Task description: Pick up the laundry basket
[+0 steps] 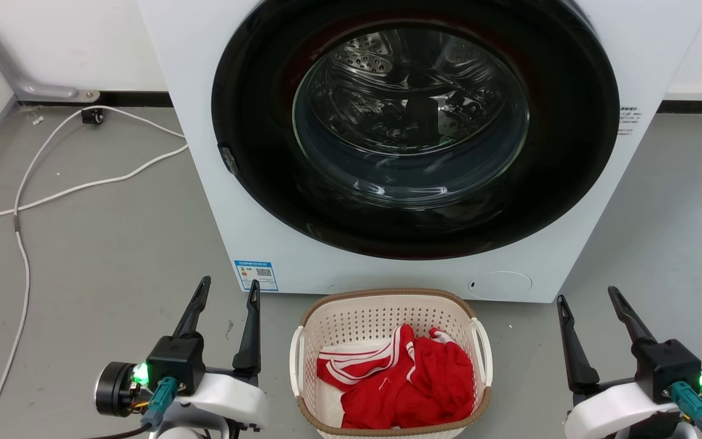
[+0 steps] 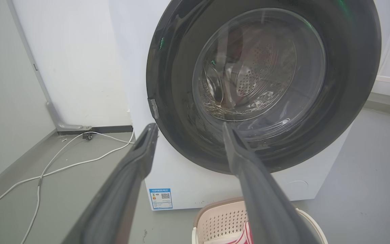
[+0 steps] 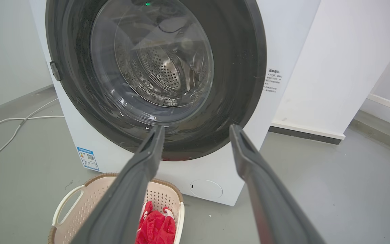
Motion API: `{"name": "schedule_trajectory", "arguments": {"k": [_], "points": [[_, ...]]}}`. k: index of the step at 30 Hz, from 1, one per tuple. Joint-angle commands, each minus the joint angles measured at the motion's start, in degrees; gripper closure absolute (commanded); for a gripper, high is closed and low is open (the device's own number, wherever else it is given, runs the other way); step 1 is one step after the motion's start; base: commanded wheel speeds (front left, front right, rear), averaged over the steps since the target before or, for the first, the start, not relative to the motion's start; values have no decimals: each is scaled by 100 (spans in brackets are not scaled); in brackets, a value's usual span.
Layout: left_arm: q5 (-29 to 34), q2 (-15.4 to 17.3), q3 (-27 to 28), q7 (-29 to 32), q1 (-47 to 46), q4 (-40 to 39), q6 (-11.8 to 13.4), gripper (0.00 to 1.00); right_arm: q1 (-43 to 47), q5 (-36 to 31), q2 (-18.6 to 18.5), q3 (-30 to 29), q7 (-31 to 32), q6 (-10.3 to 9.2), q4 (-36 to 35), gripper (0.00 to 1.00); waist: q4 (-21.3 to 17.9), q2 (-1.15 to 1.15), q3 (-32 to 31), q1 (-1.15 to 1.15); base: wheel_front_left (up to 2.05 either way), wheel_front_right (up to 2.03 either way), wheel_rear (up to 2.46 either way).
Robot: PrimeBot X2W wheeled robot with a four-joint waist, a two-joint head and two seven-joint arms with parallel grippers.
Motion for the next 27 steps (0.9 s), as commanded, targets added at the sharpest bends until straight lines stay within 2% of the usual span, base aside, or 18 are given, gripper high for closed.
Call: {"name": "schedule_trajectory", "arguments": {"k": [1, 15, 20, 27], "points": [[-11, -6, 19, -42, 11, 8, -21, 0, 44, 14, 23, 0, 2, -4, -8, 0, 1, 0, 6, 0, 0, 0, 0], [23, -33, 83, -30, -99, 11, -5, 0, -86, 94, 22, -7, 50, -4, -12, 0, -30, 0, 258, 0, 0, 0, 0], [-35, -37, 132, -30, -385, 259, -29, 0, -356, 163, 21, -77, 55, -3, 216, 0, -69, 0, 722, 0, 0, 0, 0], [-168, -24, 181, -29, -1008, 1115, -106, 0, -957, 202, 19, -23, 90, -4, 847, 0, -156, 0, 1623, 0, 0, 0, 0]]}}
